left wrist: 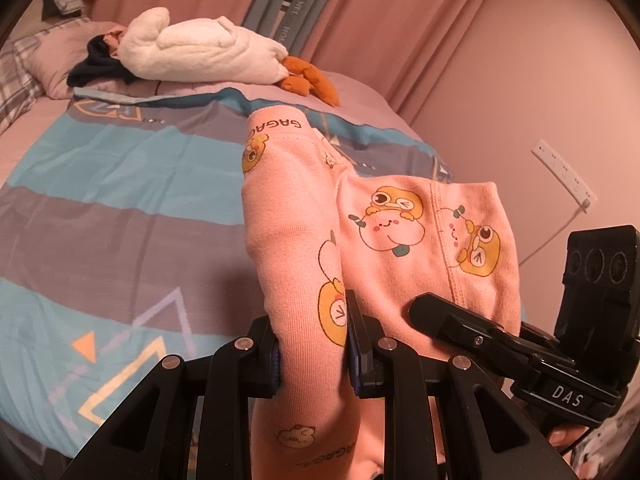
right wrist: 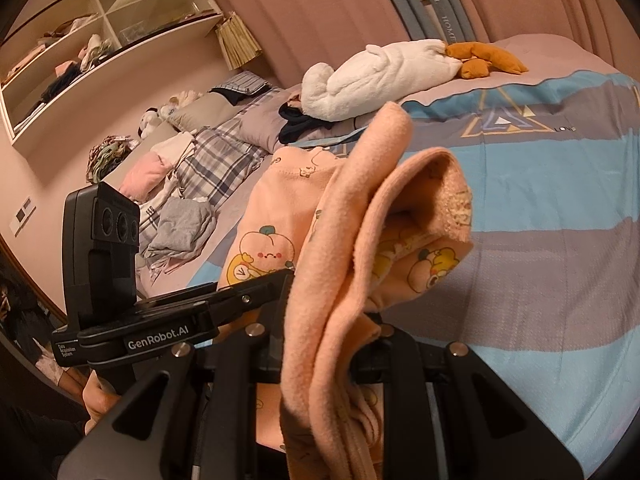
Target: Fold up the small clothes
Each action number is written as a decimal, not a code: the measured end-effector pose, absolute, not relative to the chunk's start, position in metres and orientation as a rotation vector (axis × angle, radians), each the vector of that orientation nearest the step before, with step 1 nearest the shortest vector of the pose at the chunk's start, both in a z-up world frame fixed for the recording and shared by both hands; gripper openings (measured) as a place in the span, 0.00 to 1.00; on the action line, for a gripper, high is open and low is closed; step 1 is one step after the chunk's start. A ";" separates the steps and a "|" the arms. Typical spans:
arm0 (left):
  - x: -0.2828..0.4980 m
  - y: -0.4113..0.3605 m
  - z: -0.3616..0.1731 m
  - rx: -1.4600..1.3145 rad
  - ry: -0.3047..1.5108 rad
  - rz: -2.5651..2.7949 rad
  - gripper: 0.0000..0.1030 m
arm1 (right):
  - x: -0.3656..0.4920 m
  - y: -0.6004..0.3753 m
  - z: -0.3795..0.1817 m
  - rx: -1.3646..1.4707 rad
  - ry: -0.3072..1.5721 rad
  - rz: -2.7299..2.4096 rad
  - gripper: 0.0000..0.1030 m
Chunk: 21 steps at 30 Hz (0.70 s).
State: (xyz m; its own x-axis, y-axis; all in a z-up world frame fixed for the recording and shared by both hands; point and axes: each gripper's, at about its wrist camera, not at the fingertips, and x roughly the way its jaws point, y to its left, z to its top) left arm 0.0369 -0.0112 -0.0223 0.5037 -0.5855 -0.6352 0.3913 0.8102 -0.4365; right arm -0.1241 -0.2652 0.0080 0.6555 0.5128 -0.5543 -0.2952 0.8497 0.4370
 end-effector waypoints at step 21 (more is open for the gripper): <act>0.035 -0.004 -0.020 -0.263 0.832 -0.550 0.22 | -0.109 -0.246 0.009 0.289 0.729 0.505 0.21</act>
